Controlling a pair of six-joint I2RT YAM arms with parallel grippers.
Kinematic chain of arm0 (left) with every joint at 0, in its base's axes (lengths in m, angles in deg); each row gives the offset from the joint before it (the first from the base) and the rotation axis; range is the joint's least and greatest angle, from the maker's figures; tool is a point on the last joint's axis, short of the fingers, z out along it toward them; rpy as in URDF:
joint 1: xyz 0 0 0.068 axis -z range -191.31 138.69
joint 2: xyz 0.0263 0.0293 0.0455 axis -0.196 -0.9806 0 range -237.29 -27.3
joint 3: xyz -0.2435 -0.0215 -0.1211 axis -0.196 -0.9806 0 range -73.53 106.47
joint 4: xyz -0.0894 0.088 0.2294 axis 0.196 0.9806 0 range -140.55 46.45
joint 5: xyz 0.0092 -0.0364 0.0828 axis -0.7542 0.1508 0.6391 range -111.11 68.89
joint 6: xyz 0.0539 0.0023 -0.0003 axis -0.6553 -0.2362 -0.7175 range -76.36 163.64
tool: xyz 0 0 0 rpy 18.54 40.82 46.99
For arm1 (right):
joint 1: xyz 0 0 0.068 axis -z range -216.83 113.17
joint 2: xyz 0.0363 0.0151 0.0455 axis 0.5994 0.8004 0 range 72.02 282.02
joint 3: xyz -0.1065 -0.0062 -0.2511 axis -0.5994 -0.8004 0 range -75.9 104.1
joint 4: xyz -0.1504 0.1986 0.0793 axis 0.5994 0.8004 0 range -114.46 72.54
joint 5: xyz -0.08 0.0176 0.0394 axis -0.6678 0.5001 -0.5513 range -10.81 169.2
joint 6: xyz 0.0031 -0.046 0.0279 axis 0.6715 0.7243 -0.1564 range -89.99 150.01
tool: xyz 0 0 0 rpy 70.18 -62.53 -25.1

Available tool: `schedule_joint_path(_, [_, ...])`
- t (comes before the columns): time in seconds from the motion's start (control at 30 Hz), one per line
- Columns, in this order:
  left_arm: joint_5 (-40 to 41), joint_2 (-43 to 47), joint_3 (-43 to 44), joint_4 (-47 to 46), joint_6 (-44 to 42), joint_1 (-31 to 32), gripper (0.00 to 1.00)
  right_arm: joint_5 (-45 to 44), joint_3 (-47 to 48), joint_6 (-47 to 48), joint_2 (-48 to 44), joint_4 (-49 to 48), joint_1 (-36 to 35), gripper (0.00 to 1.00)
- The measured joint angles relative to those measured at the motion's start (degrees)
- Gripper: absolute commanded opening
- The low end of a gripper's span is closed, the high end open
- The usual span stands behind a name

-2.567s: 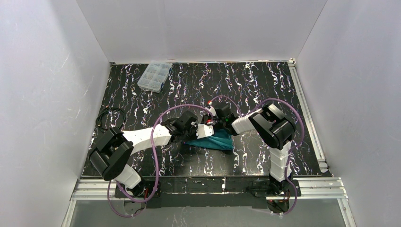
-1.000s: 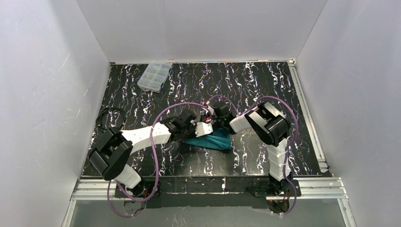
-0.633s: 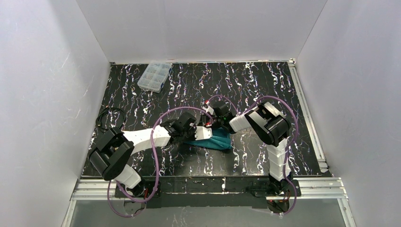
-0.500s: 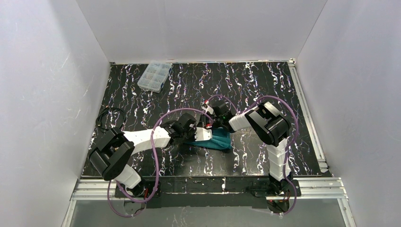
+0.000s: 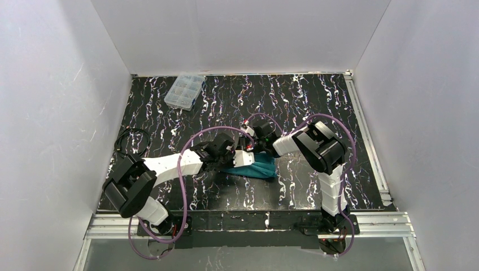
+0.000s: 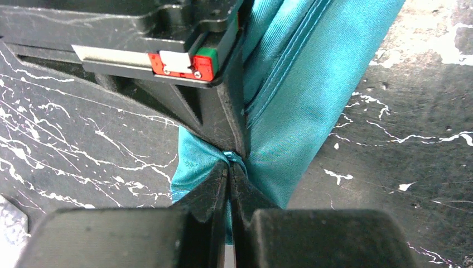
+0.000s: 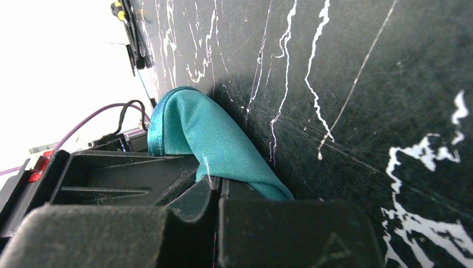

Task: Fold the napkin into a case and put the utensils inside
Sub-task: Stuff the top corner of the smaller-rectangle-folded napkin into the folded napkin.

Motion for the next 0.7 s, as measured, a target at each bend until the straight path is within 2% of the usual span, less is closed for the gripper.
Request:
schedule_joint_path(0.23, [-1.2, -0.1, -0.6, -0.1, -2.6, 0.0, 0.0, 0.5, 0.7, 0.2, 0.3, 1.0, 0.0, 0.01])
schedule_joint_path(0.47, [1.5, -2.9, -1.0, -2.7, -6.3, 0.1, 0.0, 0.9, 1.0, 0.2, 0.4, 1.4, 0.2, 0.02])
schedule_joint_path(0.63, [3.8, -2.8, -3.5, -7.7, -10.0, 0.8, 0.0, 1.0, 0.9, -0.6, 0.4, 0.9, 0.7, 0.16])
schedule_joint_path(0.7, [4.8, -2.8, -4.5, -9.5, -11.4, 1.3, 0.0, 1.1, 0.9, -1.0, 0.4, 0.6, 0.9, 0.25])
